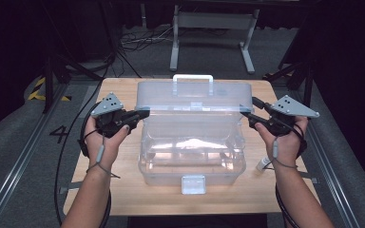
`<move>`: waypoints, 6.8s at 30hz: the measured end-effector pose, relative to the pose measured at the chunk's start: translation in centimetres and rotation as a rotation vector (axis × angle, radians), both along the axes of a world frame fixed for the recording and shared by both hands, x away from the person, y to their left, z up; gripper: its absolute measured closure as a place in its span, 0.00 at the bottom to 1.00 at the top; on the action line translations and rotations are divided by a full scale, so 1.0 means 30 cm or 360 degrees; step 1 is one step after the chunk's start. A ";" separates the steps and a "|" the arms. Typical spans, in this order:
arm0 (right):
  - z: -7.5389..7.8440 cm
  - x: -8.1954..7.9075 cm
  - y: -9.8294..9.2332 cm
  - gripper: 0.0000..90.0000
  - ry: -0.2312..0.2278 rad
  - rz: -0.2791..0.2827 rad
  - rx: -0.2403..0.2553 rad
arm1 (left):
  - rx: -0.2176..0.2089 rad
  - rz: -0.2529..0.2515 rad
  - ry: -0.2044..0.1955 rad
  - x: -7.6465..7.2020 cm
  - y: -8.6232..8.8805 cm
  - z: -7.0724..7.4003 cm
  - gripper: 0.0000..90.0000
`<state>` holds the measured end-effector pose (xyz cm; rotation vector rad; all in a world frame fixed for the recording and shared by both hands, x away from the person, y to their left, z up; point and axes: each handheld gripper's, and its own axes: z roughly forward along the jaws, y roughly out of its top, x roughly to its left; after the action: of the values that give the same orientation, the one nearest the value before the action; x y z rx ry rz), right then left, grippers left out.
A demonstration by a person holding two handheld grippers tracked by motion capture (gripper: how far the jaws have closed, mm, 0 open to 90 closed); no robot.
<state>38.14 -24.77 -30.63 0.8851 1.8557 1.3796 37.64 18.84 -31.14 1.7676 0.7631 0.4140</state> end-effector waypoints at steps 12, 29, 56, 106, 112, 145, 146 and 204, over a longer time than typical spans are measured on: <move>0.005 0.004 0.002 0.67 -0.0019 -0.0053 -0.0056 | -0.0003 -0.0009 0.0001 0.001 -0.002 0.001 0.98; 0.014 0.012 0.004 0.72 -0.0011 -0.0087 -0.0097 | 0.0017 -0.0020 0.0075 -0.010 0.001 -0.001 0.79; 0.027 0.042 0.010 0.76 -0.0025 -0.0140 -0.0107 | 0.0048 0.0021 0.0122 -0.047 0.068 0.013 0.67; 0.054 0.200 0.008 0.81 0.0050 -0.0158 -0.0029 | 0.0009 0.0178 0.0248 -0.065 0.199 -0.047 0.67; 0.053 0.219 0.011 0.82 0.0067 -0.0164 -0.0029 | 0.0013 0.0175 0.0243 -0.065 0.195 -0.047 0.67; 0.060 0.345 0.022 0.86 0.0188 -0.0219 -0.0013 | 0.0025 0.0244 0.0274 -0.080 0.232 -0.064 0.67; 0.060 0.352 0.023 0.86 0.0196 -0.0220 -0.0010 | 0.0031 0.0247 0.0274 -0.084 0.236 -0.064 0.67; -0.025 0.651 0.057 0.95 0.0544 -0.0308 -0.0098 | 0.0048 0.0351 0.0333 -0.153 0.309 -0.106 0.66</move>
<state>57.66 -23.06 -31.38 1.2958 1.9861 1.0985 33.04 28.12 -34.30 1.7793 1.1120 0.3915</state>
